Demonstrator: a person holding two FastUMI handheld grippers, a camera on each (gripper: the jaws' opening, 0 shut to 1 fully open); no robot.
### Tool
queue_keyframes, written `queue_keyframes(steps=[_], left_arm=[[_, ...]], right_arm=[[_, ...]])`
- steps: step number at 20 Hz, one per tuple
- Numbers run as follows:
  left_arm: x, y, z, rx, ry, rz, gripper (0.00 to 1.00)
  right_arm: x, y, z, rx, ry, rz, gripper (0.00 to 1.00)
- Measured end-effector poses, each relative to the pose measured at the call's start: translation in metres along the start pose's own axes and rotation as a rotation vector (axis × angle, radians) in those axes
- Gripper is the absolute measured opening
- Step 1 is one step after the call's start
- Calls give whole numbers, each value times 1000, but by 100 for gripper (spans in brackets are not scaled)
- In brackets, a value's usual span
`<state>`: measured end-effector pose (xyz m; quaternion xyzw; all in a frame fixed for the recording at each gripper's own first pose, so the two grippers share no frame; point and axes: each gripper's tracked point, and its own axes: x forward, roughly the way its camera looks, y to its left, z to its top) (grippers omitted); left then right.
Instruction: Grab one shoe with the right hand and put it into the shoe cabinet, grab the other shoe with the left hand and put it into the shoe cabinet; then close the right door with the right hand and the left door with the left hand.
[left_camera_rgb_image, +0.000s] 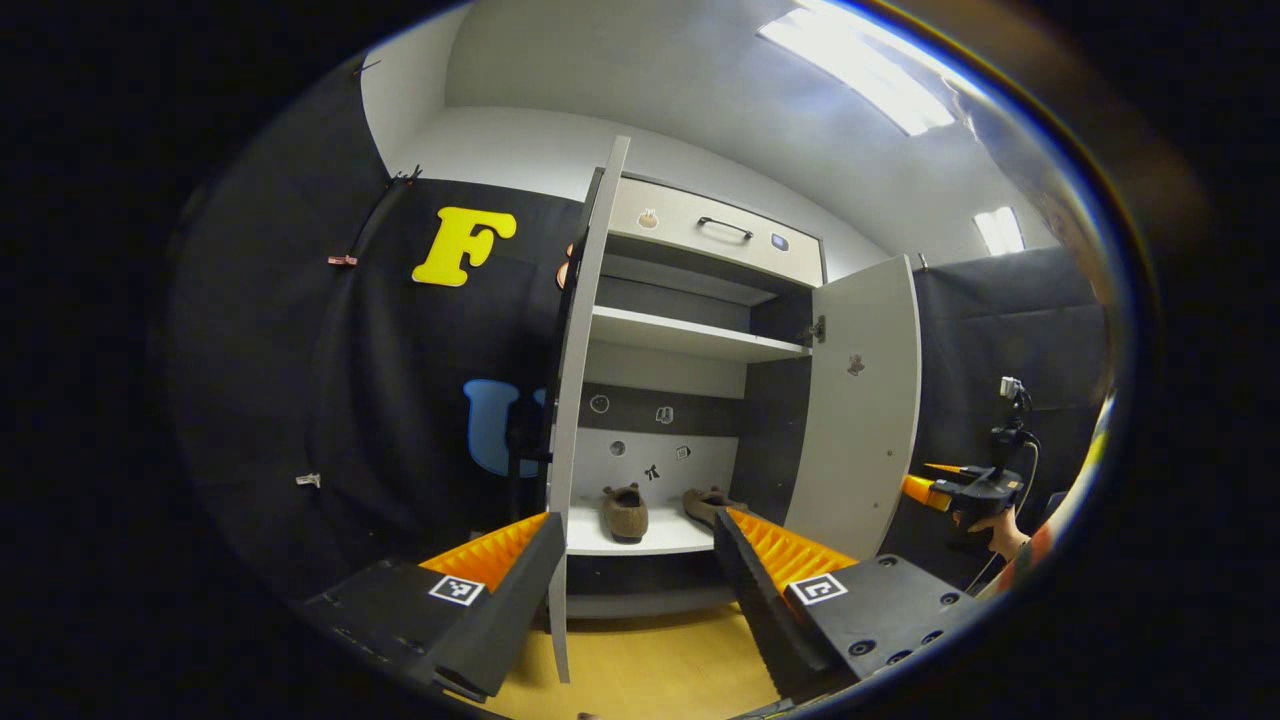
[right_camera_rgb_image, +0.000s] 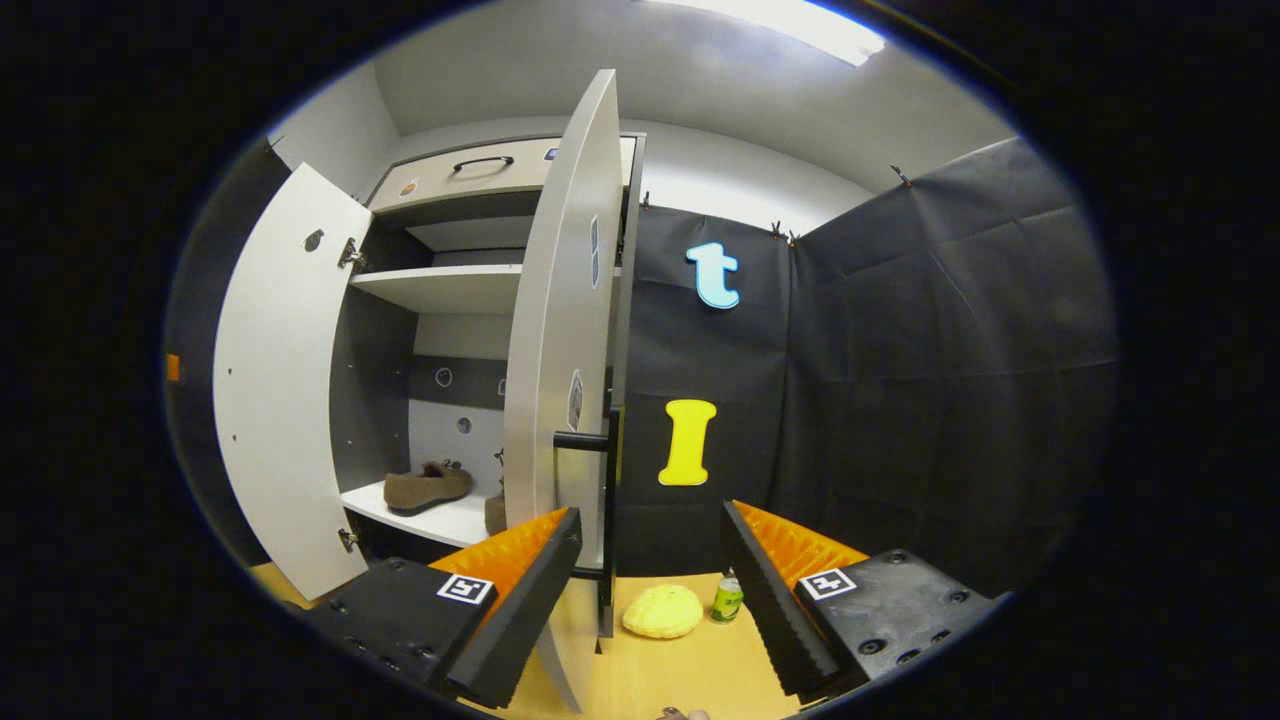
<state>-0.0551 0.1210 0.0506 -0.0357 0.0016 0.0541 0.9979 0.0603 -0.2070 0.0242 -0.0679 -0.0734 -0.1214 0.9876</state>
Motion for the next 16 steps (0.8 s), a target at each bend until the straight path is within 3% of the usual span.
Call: queue_keyframes(steps=[5, 9, 16], left_arm=[[-14, 11, -3, 8, 18, 41, 95], [-35, 33, -3, 15, 32, 121, 95], [-31, 73, -7, -25, 8, 168, 95]], right_arm=[[16, 76, -3, 21, 1, 156, 95], [34, 135, -4, 35, 6, 275, 95], [12, 156, -1, -11, -6, 330, 98]])
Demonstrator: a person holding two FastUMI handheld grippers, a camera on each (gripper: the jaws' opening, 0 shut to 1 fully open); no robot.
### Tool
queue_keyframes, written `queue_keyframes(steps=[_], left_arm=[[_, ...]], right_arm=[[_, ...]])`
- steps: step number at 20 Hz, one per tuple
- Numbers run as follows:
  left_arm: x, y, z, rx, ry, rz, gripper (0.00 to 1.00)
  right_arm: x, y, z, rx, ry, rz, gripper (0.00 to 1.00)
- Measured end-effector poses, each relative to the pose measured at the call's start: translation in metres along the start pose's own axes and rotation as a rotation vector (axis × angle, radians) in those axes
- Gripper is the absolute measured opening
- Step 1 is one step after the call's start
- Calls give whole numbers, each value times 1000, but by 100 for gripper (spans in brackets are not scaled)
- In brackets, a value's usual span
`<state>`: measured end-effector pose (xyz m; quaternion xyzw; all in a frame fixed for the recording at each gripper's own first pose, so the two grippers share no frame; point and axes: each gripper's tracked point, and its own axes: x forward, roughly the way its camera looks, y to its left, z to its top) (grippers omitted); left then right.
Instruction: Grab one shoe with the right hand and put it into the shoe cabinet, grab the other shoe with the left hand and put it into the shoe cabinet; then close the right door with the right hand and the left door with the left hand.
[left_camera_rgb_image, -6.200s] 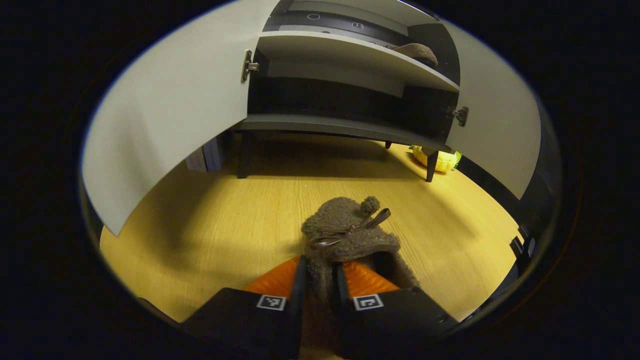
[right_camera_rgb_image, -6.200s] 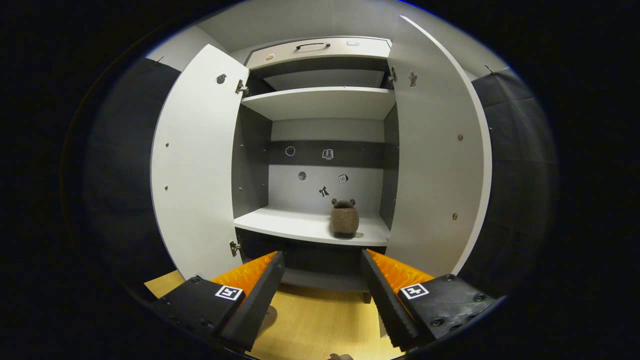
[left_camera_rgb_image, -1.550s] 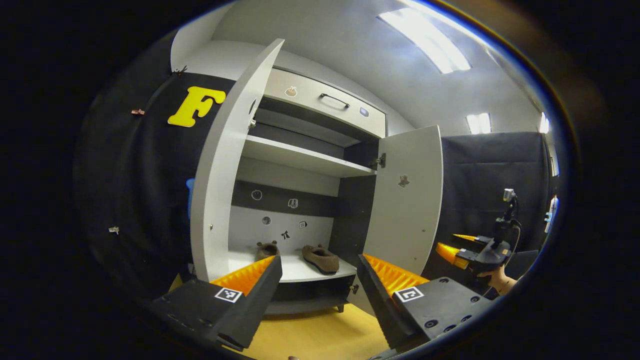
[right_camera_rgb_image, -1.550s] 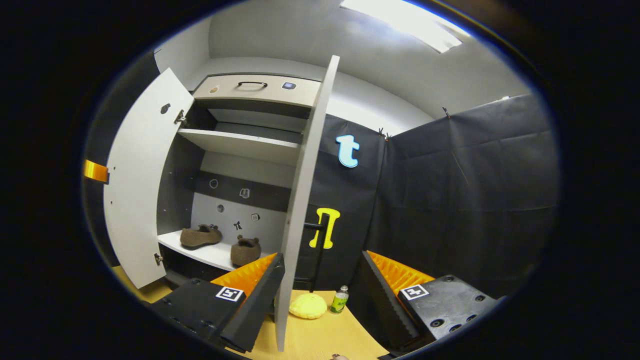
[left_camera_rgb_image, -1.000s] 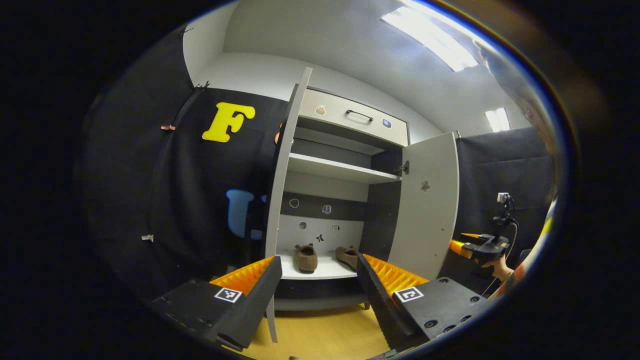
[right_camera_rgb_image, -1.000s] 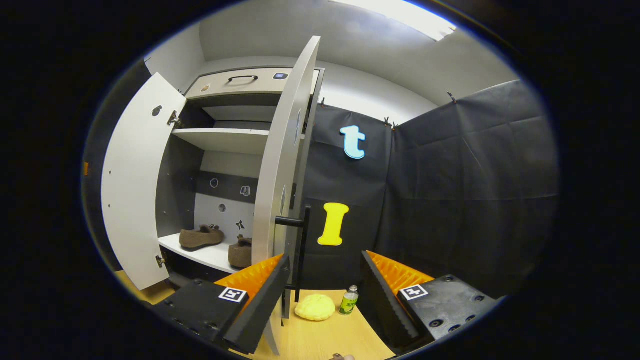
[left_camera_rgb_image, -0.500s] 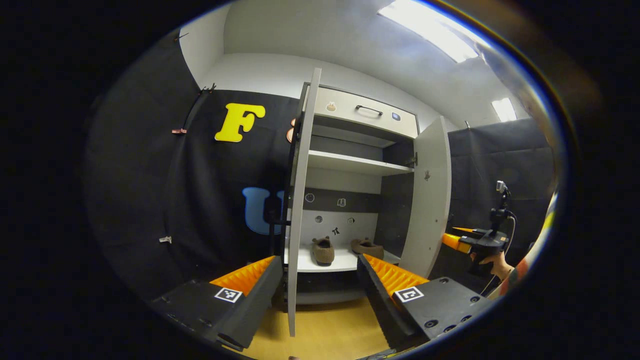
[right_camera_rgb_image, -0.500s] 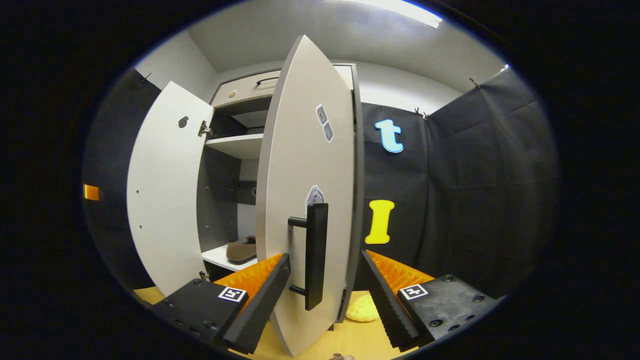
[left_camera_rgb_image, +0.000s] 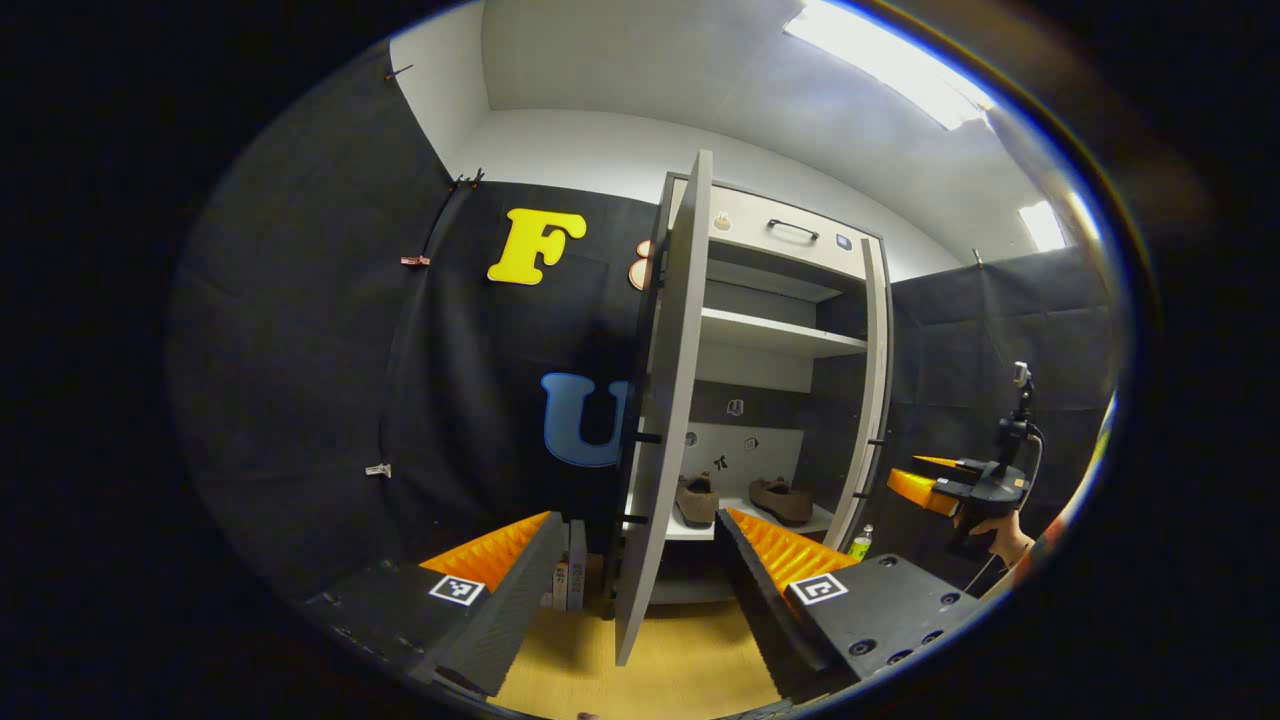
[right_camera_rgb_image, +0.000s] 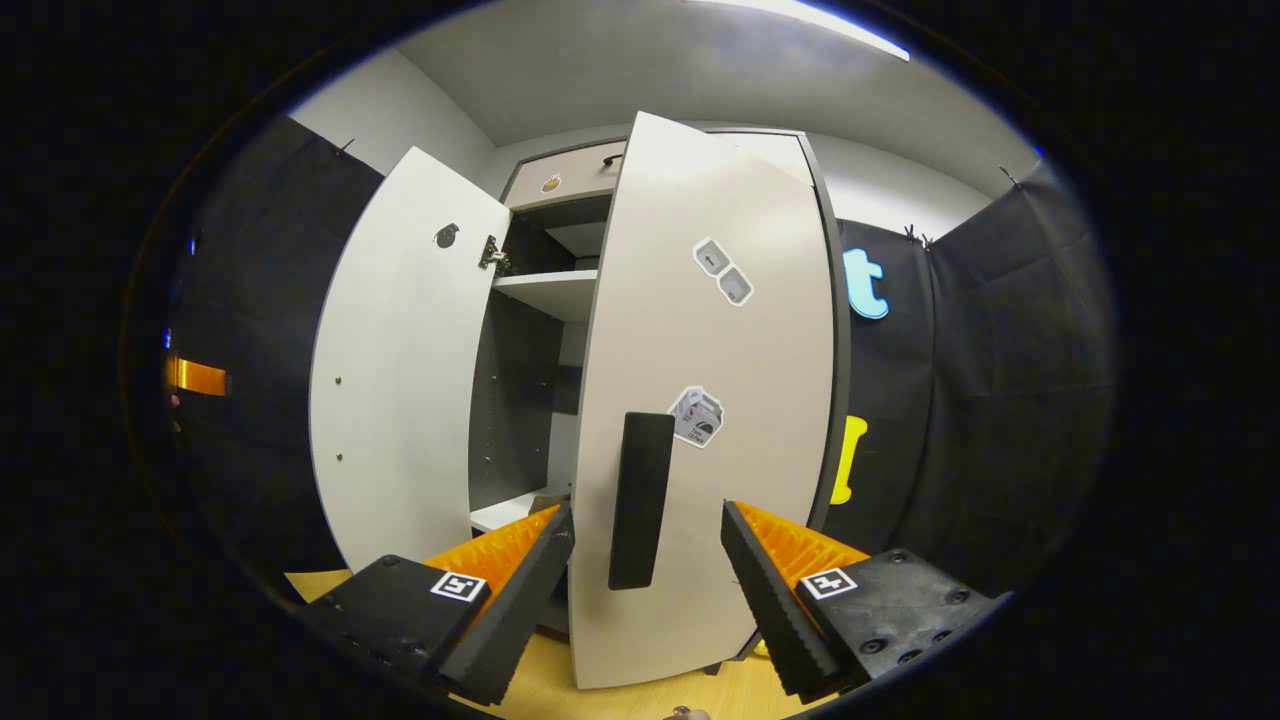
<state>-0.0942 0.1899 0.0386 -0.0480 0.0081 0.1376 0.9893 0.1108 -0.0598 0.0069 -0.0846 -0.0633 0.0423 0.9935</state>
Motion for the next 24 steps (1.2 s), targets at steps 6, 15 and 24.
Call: queue_keyframes(steps=[6, 15, 24], left_arm=[[62, 33, -6, -27, -12, -37, 95], [122, 27, -17, 0, 21, -121, 95], [131, -25, -28, -70, 46, -171, 95]], right_arm=[[-37, -9, 0, 30, 33, -70, 98], [-73, -35, -9, 29, 82, -185, 98], [-82, -45, -24, 48, 100, -192, 98]])
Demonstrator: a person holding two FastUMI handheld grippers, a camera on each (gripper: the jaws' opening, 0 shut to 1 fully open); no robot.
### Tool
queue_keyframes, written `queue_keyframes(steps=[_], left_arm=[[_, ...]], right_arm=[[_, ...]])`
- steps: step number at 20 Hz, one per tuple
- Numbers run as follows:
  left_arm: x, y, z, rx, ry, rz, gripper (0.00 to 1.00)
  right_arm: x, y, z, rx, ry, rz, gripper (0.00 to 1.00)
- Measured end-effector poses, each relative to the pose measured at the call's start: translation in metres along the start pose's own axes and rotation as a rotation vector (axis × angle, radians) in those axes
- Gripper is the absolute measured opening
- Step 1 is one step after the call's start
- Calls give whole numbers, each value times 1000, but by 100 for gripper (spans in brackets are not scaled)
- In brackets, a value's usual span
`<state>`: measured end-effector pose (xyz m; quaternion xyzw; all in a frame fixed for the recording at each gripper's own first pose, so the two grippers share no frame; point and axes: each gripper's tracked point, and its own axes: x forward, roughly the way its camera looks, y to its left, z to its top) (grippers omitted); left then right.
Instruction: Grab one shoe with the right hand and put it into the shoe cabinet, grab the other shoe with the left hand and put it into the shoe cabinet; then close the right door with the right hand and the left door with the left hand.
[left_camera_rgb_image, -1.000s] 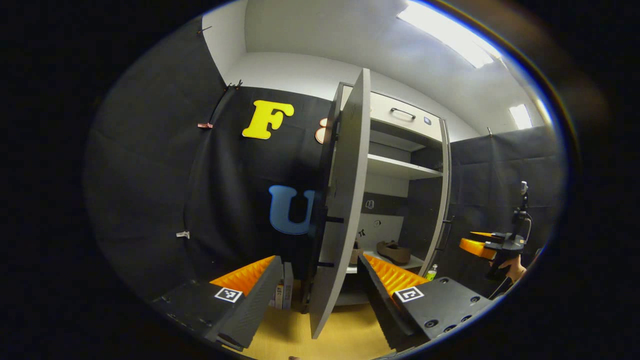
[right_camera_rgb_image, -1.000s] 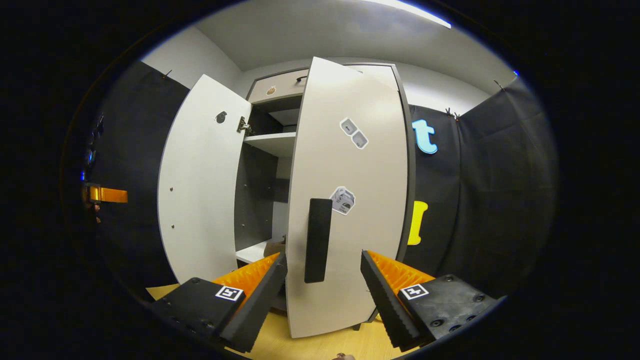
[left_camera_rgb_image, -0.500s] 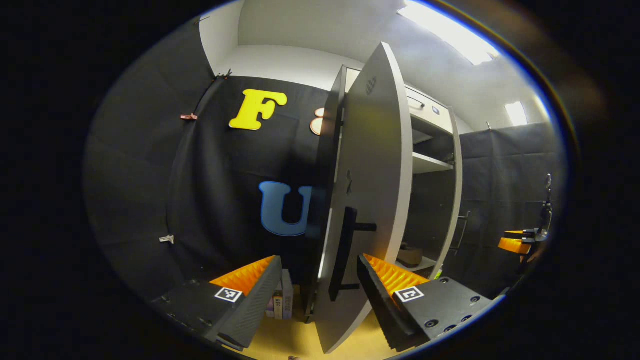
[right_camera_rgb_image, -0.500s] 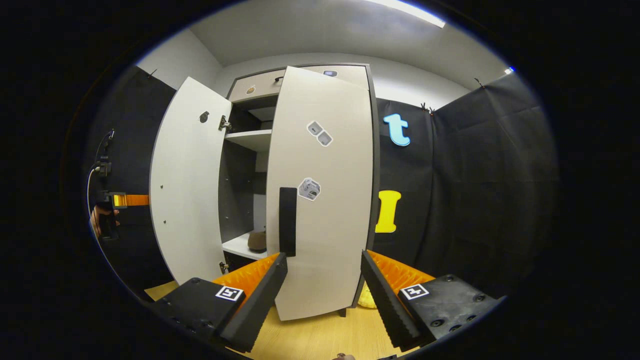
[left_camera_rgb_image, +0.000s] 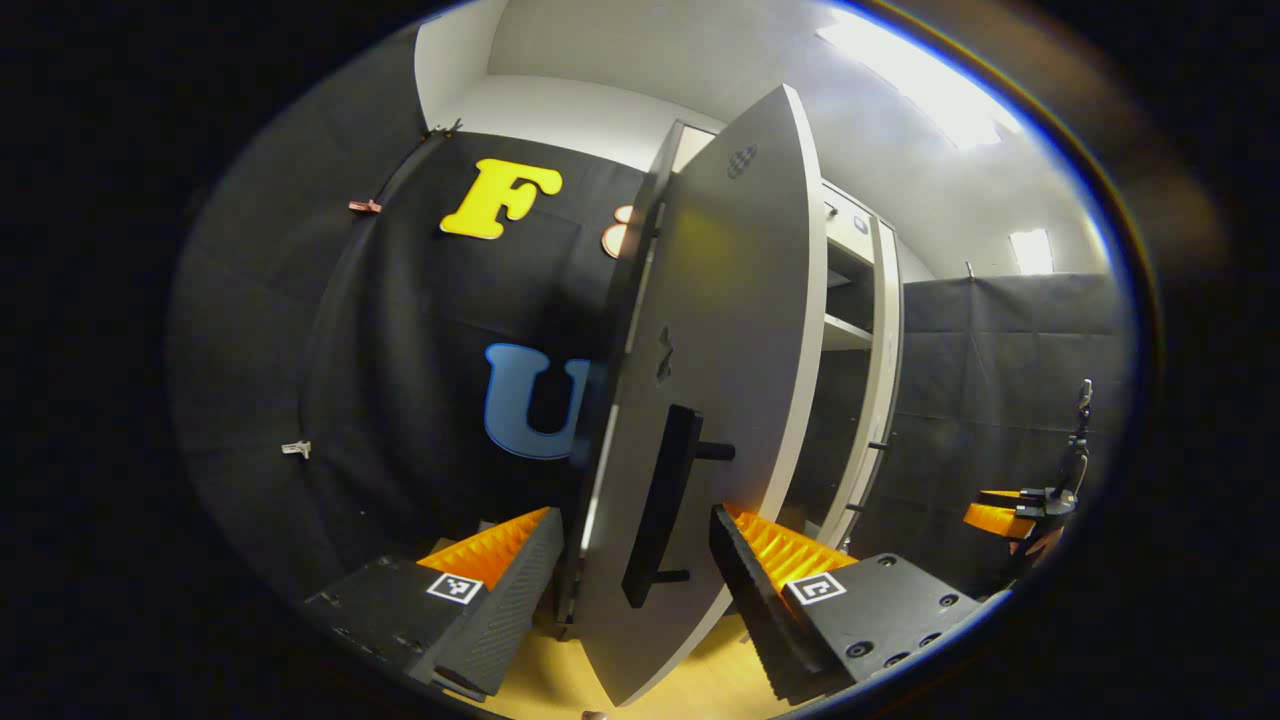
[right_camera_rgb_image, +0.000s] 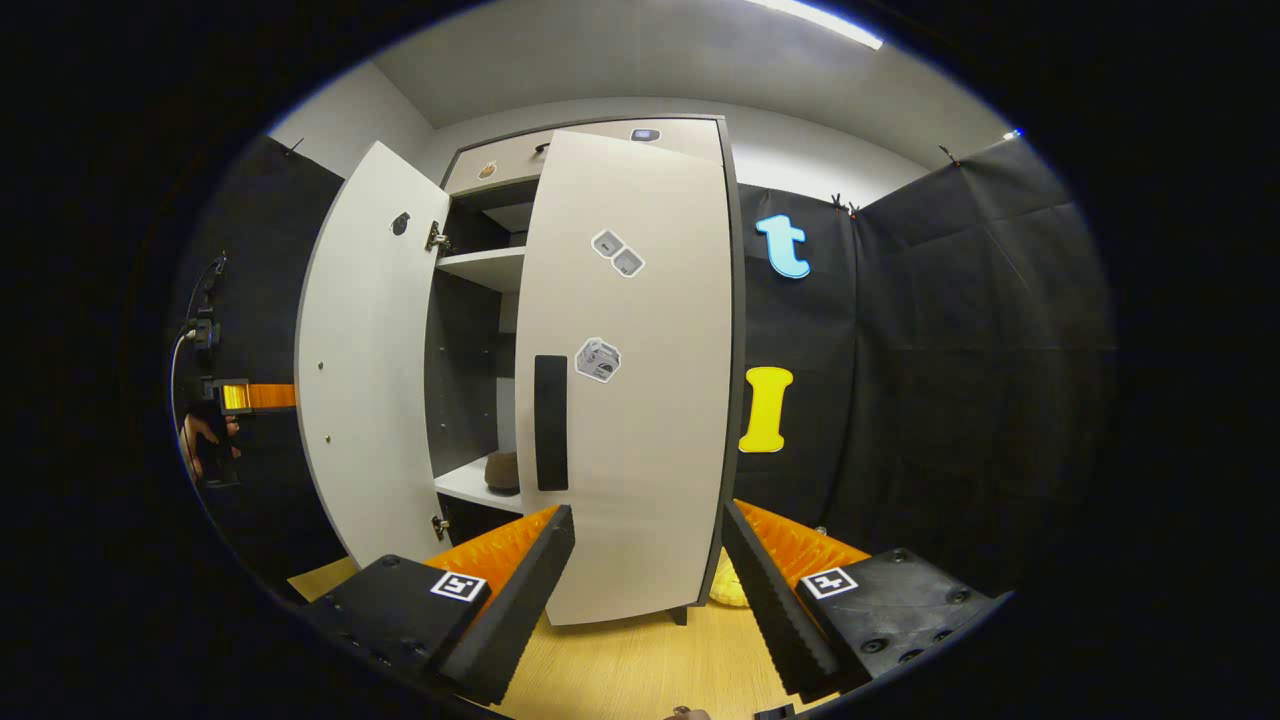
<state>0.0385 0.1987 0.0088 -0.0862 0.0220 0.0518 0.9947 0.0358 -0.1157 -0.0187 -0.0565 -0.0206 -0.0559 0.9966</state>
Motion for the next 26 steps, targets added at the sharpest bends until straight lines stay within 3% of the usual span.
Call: queue_keyframes(steps=[5, 9, 12, 15, 19, 26], left_arm=[[32, -40, -6, 1, -21, -37, 94], [51, -84, -16, -6, -1, -127, 94], [54, -102, -25, 63, 23, -146, 95], [47, -115, -28, 45, 27, -179, 95], [31, -115, -31, 55, 44, -146, 95], [15, -132, -51, 200, 90, -87, 95]], right_arm=[[12, -8, 4, 14, -5, -5, 98], [16, -20, 4, 21, -1, -4, 98], [23, -19, 6, 23, 0, 6, 98], [22, -13, 5, 21, -2, 21, 98], [24, 8, 8, 24, -6, 56, 98], [22, 43, 10, 32, -13, 99, 98]])
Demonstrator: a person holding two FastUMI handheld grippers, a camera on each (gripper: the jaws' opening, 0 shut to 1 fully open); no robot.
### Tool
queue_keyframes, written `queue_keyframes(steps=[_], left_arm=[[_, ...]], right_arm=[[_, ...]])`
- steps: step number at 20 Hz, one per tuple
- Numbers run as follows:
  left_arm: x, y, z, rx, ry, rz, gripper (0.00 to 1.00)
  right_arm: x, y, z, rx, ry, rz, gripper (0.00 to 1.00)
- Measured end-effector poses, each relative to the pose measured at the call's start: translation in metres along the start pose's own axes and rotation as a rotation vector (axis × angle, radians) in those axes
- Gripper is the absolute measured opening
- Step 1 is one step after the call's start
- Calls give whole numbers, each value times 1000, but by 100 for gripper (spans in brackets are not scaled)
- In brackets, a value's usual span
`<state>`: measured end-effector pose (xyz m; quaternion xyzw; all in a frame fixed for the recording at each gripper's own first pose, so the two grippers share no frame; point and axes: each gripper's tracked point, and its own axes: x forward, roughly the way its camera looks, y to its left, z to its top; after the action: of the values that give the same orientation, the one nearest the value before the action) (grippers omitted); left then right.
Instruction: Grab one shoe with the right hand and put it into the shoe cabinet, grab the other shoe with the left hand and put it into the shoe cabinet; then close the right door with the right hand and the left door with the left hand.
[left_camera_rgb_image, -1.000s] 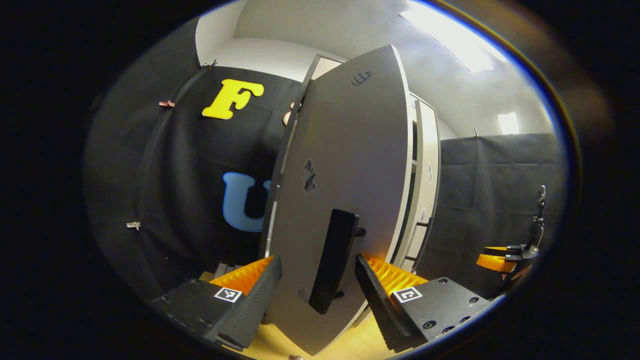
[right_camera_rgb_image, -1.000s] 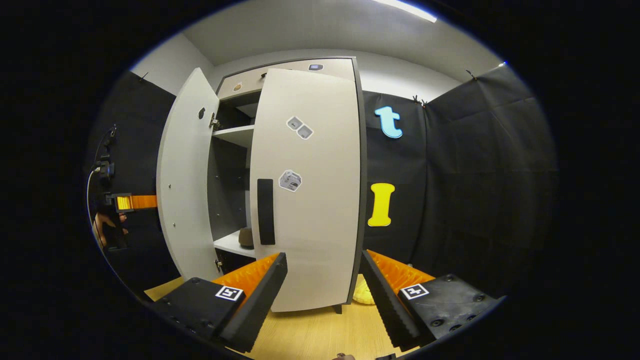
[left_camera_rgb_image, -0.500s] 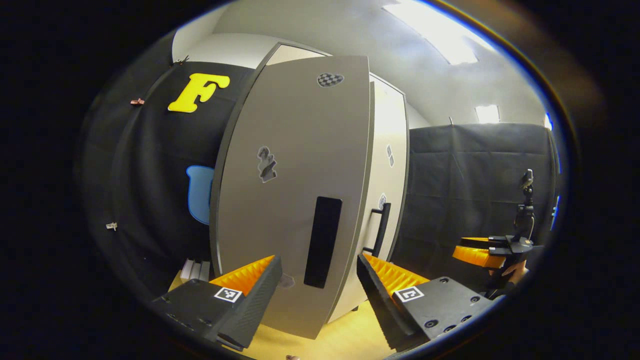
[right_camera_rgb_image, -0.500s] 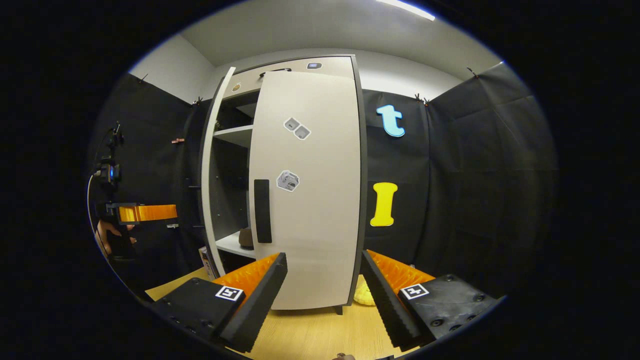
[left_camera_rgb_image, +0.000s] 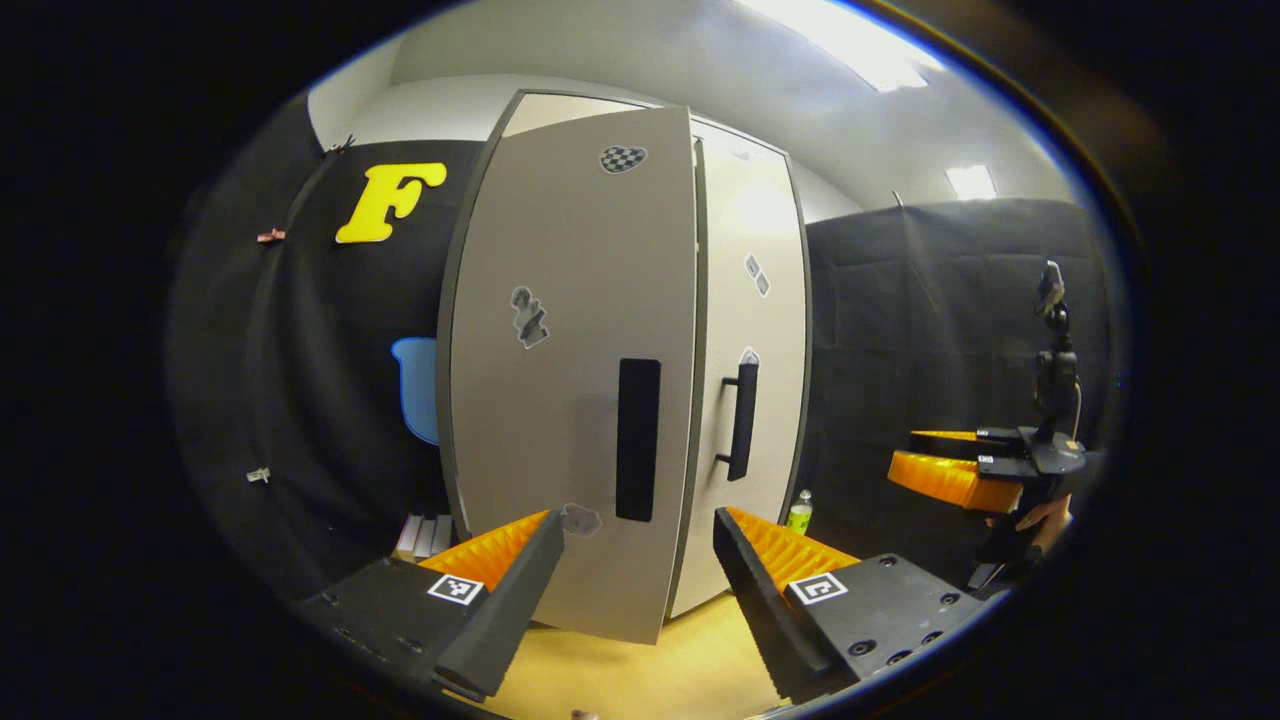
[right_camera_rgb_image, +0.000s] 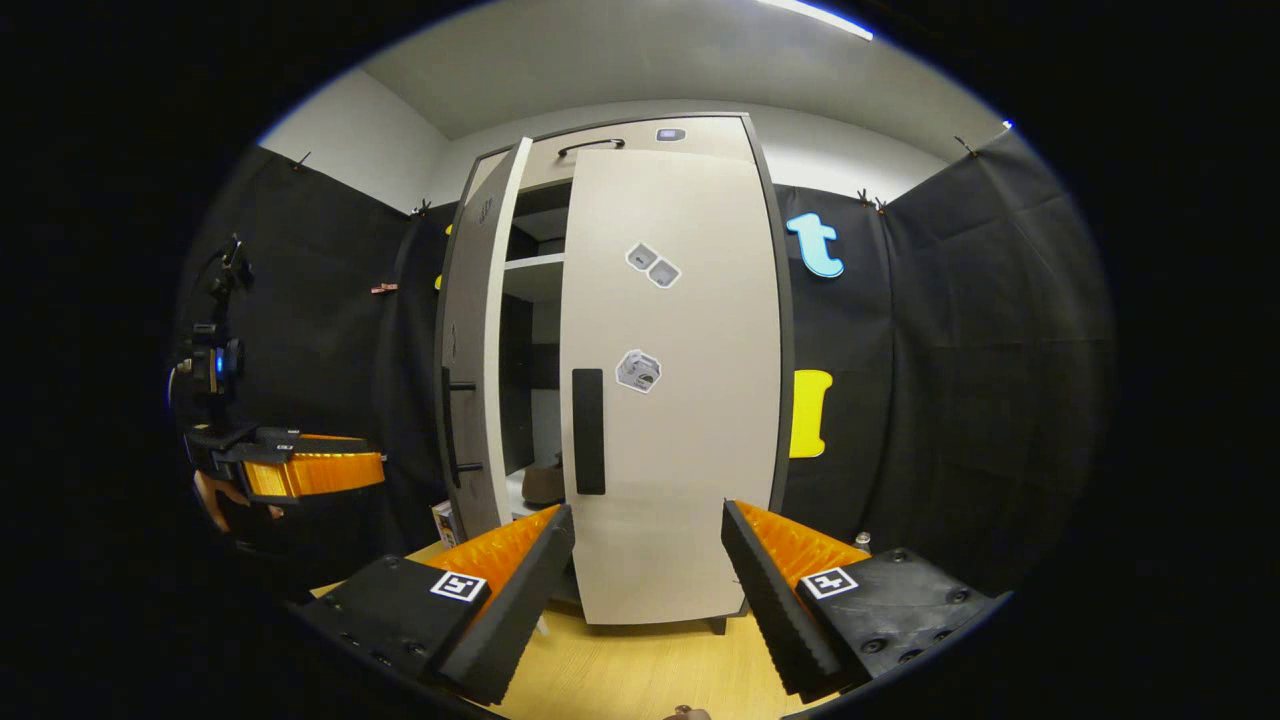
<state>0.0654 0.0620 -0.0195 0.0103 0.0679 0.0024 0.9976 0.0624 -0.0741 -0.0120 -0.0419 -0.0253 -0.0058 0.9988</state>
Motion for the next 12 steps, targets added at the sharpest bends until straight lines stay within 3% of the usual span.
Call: queue_keyframes(steps=[3, 12], left_arm=[[-1, -8, -1, 36, -3, 20, 95], [2, -12, -8, -36, 0, 20, 95]], right_arm=[[-2, 4, 0, 18, -3, -2, 98], [-7, -7, 10, 46, -35, -36, 98]])
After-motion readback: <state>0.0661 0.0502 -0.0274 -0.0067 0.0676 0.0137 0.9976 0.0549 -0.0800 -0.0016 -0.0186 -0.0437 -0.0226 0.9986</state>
